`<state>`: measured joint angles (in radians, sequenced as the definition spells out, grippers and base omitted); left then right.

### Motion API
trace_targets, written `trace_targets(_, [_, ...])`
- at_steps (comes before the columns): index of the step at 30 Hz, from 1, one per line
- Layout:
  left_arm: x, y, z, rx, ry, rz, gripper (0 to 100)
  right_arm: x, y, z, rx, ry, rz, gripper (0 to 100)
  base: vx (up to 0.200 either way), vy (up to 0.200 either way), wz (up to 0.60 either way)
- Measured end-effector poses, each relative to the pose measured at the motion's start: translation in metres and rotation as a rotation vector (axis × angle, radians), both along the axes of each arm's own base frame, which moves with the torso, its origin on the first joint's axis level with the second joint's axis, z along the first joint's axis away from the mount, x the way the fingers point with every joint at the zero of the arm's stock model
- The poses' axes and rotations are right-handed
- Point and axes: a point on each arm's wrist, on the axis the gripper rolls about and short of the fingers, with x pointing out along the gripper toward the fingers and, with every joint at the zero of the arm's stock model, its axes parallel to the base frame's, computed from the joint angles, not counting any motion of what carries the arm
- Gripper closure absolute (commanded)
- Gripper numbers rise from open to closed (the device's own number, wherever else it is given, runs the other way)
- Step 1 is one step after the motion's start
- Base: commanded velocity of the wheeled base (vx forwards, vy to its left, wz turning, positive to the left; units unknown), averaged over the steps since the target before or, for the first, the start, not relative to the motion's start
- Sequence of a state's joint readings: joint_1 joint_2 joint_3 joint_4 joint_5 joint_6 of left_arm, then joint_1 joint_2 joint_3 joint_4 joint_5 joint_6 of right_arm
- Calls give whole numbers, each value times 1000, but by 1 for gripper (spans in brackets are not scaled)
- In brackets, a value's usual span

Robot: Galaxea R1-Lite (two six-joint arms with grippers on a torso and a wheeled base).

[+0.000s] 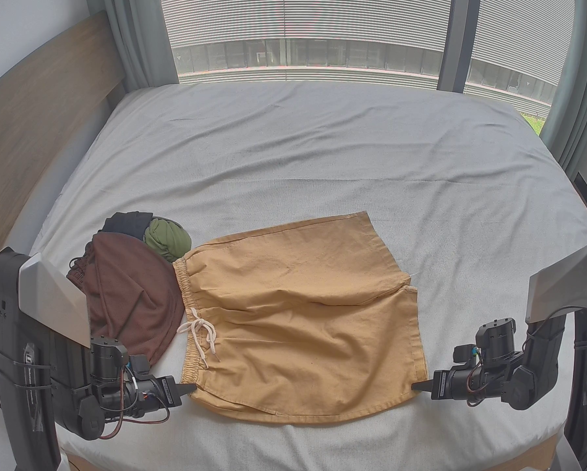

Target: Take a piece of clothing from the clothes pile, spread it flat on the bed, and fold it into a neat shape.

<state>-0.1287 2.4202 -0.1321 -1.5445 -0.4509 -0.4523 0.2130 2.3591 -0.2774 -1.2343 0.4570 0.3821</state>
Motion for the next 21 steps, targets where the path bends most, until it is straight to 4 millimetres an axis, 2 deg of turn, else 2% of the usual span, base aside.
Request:
trace_targets(11, [-3, 0, 0, 13, -3, -20, 100, -5, -2, 2, -5, 13, -2, 100, 0, 0, 0])
trace_targets(21, [-21, 3, 5, 57, 11, -70, 100, -28, -11, 16, -20, 21, -6, 100, 0, 0, 0])
